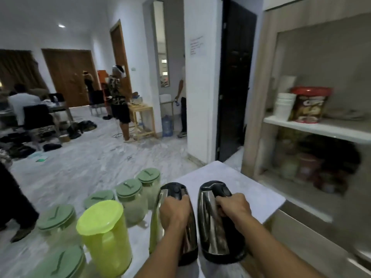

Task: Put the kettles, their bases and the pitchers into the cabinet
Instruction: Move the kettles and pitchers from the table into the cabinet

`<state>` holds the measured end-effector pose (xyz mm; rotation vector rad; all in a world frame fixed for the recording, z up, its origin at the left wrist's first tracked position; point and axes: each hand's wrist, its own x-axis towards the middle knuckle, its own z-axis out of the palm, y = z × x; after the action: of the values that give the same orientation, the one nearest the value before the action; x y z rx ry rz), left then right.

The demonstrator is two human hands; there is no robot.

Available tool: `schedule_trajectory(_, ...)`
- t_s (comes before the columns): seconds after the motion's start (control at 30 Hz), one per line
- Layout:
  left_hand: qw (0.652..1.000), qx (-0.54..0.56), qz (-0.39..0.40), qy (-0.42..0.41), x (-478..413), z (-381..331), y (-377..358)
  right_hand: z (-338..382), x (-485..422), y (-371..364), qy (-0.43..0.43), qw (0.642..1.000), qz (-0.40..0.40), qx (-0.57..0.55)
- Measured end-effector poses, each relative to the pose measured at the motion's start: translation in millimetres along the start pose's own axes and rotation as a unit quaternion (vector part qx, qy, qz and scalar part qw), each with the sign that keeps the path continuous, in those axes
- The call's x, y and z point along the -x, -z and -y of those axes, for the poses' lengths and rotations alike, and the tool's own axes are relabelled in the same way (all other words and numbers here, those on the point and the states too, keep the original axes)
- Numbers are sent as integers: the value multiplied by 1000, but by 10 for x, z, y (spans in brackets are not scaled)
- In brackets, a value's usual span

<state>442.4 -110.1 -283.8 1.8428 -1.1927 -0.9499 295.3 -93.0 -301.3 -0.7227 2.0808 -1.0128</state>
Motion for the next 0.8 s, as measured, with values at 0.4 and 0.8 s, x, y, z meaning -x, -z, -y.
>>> schedule_trajectory(0.4, 939, 70, 251, -226, 2283, -1397, -699, -506, 1489, 2851, -3, 901, -398, -172)
schedule_trajectory(0.8, 874, 197, 359, -263, 4484, -3052, -2397, -914, 1688, 5816, 54, 792, -599, -103)
